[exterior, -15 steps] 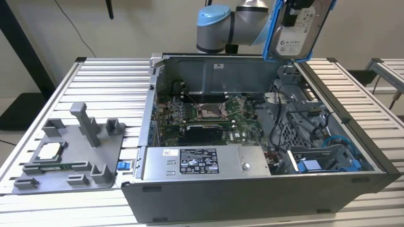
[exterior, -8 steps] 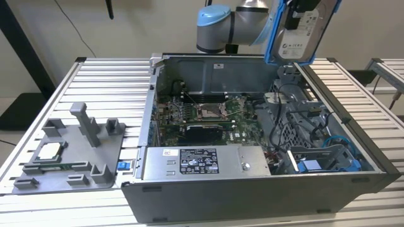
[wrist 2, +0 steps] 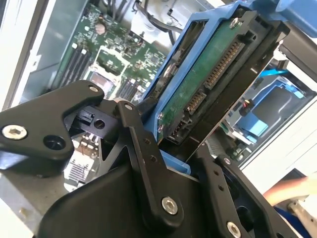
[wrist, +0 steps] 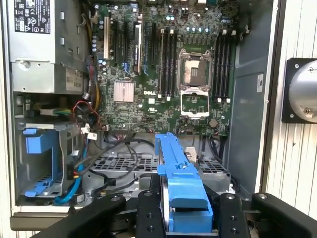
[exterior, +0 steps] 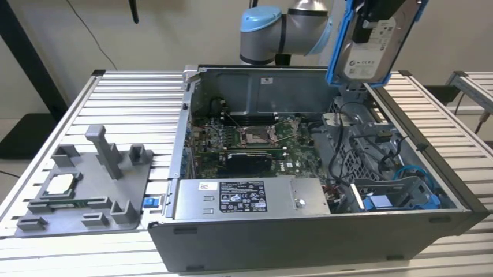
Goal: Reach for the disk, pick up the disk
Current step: 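Pick up the disk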
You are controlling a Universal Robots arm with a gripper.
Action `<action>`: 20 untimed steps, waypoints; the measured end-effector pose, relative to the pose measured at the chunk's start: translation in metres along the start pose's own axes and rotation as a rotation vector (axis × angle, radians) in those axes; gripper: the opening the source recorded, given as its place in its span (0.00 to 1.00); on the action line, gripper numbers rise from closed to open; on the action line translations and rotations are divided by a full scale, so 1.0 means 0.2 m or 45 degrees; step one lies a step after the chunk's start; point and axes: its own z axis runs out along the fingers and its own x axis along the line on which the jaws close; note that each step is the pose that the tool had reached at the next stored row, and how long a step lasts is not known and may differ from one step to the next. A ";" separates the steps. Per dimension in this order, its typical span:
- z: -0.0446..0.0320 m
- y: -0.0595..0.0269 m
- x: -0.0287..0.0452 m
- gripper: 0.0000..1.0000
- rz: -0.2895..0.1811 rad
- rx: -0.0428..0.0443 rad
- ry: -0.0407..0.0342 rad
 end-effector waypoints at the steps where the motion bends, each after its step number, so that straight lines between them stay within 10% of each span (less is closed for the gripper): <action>1: 0.000 0.001 0.018 0.00 0.000 0.000 0.0000; 20: 0.001 0.014 0.311 0.00 0.006 0.000 0.0001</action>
